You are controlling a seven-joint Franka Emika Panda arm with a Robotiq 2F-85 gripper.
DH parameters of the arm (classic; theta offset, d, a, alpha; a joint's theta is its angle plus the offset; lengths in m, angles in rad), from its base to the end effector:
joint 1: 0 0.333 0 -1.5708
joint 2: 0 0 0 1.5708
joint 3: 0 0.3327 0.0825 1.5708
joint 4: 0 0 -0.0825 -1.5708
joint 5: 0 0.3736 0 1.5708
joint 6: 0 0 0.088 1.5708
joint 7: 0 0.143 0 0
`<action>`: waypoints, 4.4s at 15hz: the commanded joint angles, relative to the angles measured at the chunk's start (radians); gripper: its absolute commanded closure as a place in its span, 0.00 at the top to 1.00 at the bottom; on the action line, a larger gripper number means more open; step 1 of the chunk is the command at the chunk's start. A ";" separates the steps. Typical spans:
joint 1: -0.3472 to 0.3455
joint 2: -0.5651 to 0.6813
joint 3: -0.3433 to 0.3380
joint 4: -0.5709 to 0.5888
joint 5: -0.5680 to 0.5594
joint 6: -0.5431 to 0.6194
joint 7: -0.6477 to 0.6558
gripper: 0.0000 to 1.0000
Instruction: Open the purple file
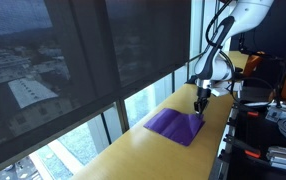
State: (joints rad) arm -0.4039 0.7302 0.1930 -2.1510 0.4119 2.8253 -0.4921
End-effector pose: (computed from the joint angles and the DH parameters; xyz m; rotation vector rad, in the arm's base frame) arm 0.5263 -0.1172 0.0429 -2.8791 0.2319 -0.0344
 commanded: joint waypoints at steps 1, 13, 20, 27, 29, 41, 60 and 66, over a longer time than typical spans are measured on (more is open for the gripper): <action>-0.013 -0.002 0.024 0.011 -0.046 -0.006 0.043 0.00; 0.360 -0.181 -0.256 -0.134 -0.292 0.129 0.417 0.00; 0.524 -0.202 -0.448 -0.122 -0.436 0.072 0.602 0.00; 0.625 -0.250 -0.553 -0.179 -0.548 0.022 0.709 0.00; 0.675 -0.279 -0.576 -0.205 -0.596 0.023 0.741 0.00; 1.208 -0.381 -1.087 -0.290 -1.180 0.001 1.293 0.00; 1.607 -0.372 -1.190 -0.305 -1.280 0.000 1.669 0.00; 1.657 -0.399 -1.186 -0.317 -1.270 -0.010 1.697 0.00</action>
State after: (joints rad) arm 1.2174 0.3736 -0.9833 -2.4558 -0.8594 2.8491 1.1866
